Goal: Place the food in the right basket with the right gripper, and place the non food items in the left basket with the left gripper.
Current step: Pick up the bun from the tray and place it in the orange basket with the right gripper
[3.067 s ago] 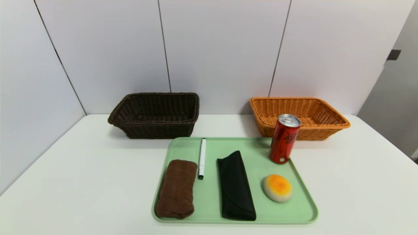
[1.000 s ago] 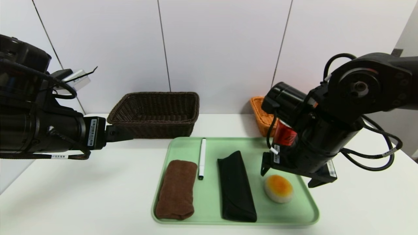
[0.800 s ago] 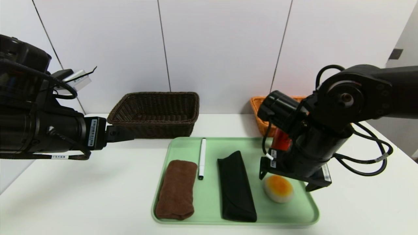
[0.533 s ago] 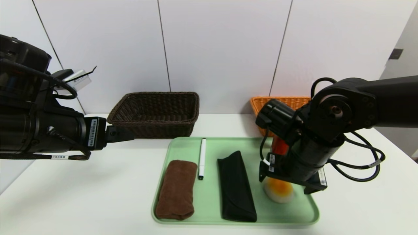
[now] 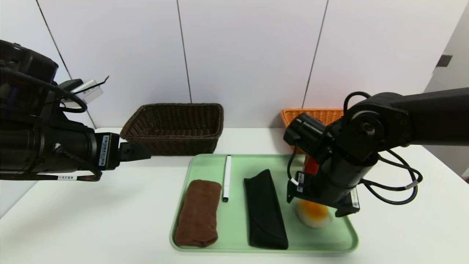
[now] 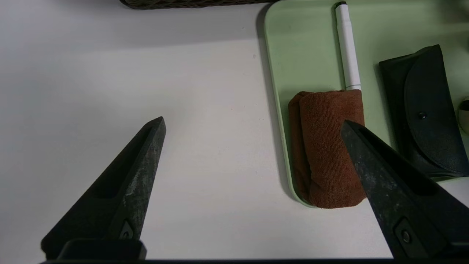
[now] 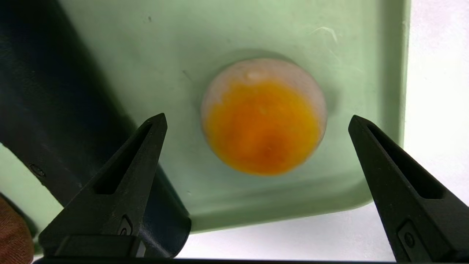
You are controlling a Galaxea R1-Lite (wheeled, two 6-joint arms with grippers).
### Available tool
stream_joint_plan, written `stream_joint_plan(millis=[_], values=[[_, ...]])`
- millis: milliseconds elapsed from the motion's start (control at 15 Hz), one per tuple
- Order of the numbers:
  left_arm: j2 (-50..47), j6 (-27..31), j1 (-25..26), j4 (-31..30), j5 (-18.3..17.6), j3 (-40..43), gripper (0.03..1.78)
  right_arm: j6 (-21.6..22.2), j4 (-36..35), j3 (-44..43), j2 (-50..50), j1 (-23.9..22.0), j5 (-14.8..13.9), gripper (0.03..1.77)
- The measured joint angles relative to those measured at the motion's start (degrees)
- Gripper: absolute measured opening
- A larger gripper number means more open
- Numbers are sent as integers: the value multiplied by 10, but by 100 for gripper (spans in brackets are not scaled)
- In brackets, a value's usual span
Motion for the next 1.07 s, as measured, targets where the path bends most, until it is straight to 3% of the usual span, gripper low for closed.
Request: stream_joint_plan(millis=[867,1067], values=[[0,0,-2,0,-15,-2,169,0,-5,3,9,0,5,168],[0,0,-2,0,-15,-2,169,1,-5,11,7,0,5,117]])
